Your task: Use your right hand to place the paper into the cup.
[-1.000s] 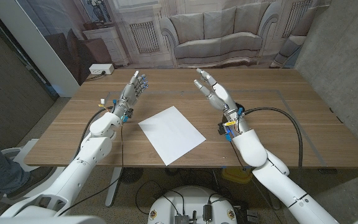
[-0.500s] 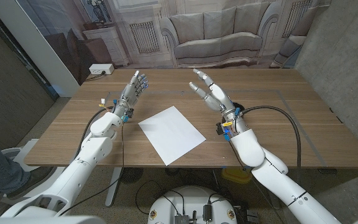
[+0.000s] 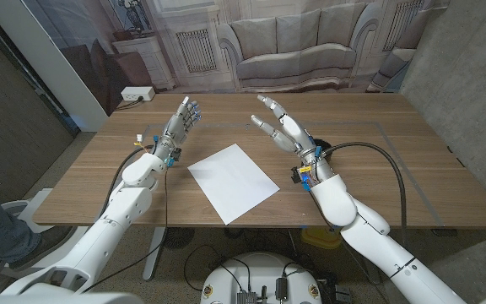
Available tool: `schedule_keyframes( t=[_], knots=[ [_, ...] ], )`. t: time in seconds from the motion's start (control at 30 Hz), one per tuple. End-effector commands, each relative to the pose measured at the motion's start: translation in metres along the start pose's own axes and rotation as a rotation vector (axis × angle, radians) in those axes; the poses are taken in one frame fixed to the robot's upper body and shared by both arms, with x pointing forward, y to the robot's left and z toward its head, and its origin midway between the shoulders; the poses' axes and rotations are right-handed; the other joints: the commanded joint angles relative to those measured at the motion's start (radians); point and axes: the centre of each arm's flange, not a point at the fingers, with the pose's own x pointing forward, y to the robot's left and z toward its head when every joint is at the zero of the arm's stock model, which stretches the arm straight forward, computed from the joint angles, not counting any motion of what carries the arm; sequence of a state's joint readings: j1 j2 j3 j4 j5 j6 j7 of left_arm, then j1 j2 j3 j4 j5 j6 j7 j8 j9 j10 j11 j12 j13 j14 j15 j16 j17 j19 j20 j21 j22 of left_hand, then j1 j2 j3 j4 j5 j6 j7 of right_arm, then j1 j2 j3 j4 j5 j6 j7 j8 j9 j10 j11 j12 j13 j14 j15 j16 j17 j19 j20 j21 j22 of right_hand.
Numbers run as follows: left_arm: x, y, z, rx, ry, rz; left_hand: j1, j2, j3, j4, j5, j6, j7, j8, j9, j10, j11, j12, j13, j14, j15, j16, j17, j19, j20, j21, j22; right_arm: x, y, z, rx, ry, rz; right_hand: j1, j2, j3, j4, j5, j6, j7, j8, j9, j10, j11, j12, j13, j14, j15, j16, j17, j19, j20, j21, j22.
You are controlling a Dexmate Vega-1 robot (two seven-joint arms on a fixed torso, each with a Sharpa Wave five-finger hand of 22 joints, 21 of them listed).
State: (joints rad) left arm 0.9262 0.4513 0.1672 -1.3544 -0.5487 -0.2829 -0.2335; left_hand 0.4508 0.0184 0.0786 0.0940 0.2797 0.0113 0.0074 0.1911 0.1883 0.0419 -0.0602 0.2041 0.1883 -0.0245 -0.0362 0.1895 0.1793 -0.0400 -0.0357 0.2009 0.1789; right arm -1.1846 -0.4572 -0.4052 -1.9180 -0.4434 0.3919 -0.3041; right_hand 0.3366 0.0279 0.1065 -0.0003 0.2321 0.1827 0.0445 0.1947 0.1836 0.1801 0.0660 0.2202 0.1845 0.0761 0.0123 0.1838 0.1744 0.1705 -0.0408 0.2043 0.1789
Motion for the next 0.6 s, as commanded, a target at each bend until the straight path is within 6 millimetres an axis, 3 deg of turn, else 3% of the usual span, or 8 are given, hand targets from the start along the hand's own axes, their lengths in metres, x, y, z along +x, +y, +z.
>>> schedule_keyframes(
  t=[0.03, 0.6],
  knots=[
    [-0.007, 0.0004, 0.0018, 0.008, 0.001, 0.006, 0.008, 0.001, -0.008, 0.001, -0.003, -0.006, 0.002, 0.002, 0.002, -0.003, 0.0, -0.002, 0.002, 0.0, 0.001, -0.002, 0.004, -0.003, -0.07, 0.004, 0.004, 0.0018, 0.0051, 0.0053, -0.068, -0.012, 0.035, 0.012, 0.0, 0.006, -0.007, -0.006, 0.0, -0.003, -0.001, 0.005, 0.001, -0.012, -0.004, 0.001, 0.009, -0.003, 0.001, 0.004, 0.009, -0.038, -0.003, 0.003],
    [-0.0097, -0.0031, 0.0011, 0.01, -0.004, -0.002, 0.01, 0.003, -0.01, -0.001, -0.003, -0.007, 0.002, 0.003, 0.002, -0.005, 0.005, -0.002, 0.002, 0.0, 0.002, -0.002, 0.004, -0.006, -0.069, 0.003, 0.004, 0.0014, 0.0138, 0.0101, -0.152, -0.015, 0.082, 0.017, 0.002, 0.006, -0.011, -0.007, -0.002, -0.004, -0.001, 0.006, 0.002, -0.01, -0.005, 0.001, 0.009, -0.005, 0.0, 0.004, 0.009, -0.036, -0.003, 0.003]
  ],
)
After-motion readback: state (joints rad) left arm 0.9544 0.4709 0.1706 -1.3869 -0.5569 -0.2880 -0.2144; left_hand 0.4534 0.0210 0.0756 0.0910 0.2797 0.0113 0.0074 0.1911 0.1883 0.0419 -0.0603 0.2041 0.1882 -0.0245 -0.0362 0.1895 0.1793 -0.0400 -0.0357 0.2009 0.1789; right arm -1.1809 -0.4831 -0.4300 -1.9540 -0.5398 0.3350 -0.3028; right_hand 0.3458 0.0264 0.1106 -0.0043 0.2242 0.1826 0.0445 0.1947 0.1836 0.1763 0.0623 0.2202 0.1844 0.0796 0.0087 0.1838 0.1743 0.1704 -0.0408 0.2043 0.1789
